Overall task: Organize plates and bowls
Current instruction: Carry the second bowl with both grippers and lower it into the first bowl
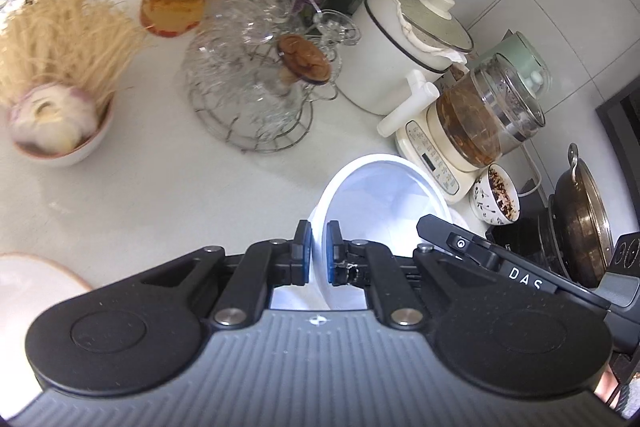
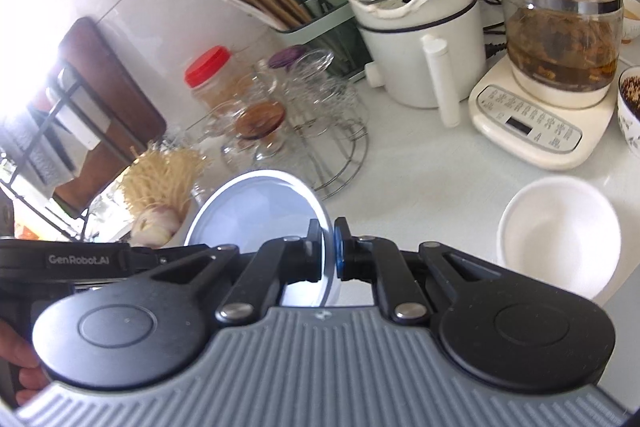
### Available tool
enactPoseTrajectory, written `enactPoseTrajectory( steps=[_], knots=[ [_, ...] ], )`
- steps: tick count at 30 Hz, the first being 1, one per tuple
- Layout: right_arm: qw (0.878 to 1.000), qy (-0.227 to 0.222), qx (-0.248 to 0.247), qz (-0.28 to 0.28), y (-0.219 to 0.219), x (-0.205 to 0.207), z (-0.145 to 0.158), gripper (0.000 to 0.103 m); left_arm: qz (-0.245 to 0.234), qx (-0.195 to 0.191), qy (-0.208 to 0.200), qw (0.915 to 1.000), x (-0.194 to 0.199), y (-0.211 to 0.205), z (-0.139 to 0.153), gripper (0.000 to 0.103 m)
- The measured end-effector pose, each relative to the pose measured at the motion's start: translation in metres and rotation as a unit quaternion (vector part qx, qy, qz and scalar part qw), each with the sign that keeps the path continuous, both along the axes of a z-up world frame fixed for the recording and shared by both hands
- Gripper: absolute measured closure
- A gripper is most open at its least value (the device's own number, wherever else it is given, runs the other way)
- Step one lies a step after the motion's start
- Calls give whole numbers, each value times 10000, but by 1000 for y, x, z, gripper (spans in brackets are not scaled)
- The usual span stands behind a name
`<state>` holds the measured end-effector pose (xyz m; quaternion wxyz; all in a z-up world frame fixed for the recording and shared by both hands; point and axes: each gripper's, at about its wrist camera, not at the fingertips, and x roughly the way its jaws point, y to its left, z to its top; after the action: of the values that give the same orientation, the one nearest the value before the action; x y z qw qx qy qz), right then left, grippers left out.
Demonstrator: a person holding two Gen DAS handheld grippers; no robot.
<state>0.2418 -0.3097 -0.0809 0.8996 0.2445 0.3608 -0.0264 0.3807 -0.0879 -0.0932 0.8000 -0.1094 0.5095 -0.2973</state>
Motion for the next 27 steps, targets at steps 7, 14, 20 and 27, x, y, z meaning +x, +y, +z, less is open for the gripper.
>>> enactPoseTrajectory(
  steps=[7, 14, 20, 27],
  knots=[
    [9998, 160, -58, 110, 30, -14, -6, 94, 43, 64, 87, 9999, -15, 32, -6, 95],
    [9987, 457, -64, 200, 51, -17, -22, 94, 40, 222, 256, 9994, -25, 51, -19, 95],
    [9966, 723, -206, 329, 67, -17, -34, 92, -58, 539, 341, 9979, -29, 54, -33, 95],
    [9942, 1037, -64, 262, 69, -15, -49, 92, -215, 703, 510, 9960, -31, 56, -47, 95]
  ],
)
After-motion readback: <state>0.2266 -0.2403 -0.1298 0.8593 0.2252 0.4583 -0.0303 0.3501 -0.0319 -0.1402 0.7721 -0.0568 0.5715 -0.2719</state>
